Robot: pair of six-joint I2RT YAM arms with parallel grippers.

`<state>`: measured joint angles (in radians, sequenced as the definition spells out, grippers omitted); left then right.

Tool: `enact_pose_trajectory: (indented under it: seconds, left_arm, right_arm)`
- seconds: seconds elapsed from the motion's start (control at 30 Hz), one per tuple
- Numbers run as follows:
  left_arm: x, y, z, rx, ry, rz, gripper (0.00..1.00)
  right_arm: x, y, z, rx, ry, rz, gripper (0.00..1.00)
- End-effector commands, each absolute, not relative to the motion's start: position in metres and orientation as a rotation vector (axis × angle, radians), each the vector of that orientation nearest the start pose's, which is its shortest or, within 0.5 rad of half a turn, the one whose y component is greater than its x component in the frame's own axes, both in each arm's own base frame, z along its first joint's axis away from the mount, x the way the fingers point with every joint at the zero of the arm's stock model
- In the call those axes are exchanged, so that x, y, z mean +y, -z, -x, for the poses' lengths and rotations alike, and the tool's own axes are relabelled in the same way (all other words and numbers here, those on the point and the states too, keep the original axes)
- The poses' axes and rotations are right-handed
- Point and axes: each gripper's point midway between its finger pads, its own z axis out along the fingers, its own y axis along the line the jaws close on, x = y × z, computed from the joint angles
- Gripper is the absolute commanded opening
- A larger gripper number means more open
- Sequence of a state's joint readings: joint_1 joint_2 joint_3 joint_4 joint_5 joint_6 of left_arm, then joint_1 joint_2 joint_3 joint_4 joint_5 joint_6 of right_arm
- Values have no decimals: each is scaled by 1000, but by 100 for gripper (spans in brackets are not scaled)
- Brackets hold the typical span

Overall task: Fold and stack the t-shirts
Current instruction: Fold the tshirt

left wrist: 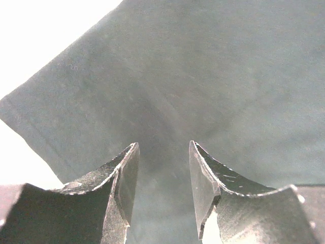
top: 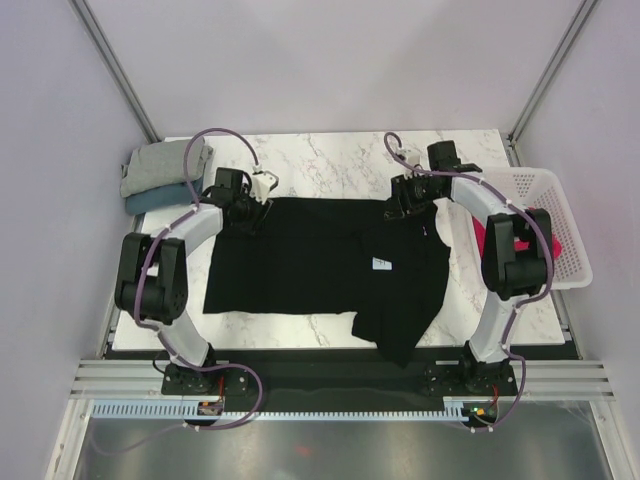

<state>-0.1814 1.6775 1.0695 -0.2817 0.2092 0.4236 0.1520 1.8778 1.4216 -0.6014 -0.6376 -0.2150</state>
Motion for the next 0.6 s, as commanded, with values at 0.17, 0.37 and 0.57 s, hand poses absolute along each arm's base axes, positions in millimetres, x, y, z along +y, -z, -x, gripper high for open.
enact_pose_trajectory:
  seconds: [0.17, 0.37, 0.57]
  left_arm:
    - [-75, -39, -447, 2407, 251, -582, 52]
    - [-60, -25, -469, 2462, 218, -540, 52]
    - [-53, -22, -501, 2488, 195, -501, 52]
  right_arm:
    - [142, -57, -454, 2434, -835, 435, 47]
    - [123, -27, -468, 2505, -753, 364, 47]
    - [102, -9, -494, 2551, -674, 229, 48]
